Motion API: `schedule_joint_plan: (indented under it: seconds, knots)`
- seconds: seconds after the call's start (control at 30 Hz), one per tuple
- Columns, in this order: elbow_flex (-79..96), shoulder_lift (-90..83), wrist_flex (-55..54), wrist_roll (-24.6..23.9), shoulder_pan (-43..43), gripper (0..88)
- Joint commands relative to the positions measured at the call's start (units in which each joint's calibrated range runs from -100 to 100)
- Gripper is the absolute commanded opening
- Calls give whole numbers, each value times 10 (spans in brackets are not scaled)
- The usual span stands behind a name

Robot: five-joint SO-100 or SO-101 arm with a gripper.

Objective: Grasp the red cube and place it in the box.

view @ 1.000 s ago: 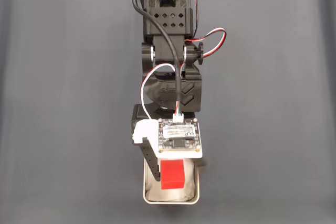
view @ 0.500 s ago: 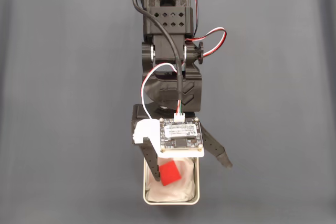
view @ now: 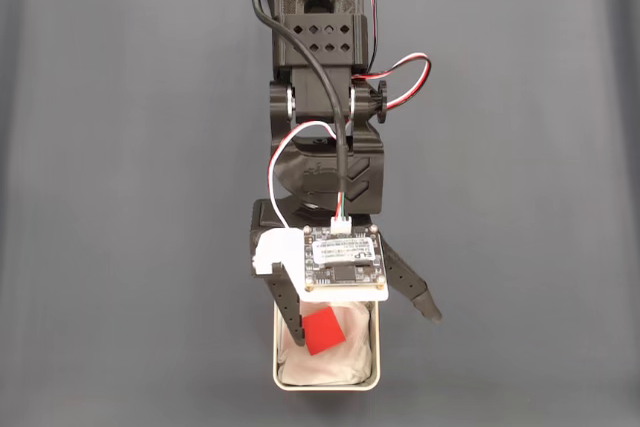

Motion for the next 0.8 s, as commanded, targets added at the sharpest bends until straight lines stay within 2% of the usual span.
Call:
schedule_joint_plan:
  seconds: [0.0,0.33,0.37,0.47,0.53,0.57,0.77]
  knots:
    - [-13,-29,-18,-1,4,473]
    - [-13,-32,-18,-2,4,458]
    - [-15,-33,-13,-3,4,426]
    - [-19,-48,-3,-9,1,133]
    - [-32,-68,18,-14,-1,27]
    - [-33,-85,22,-21,-2,0]
    - [20,-234,43,-33,-12,0]
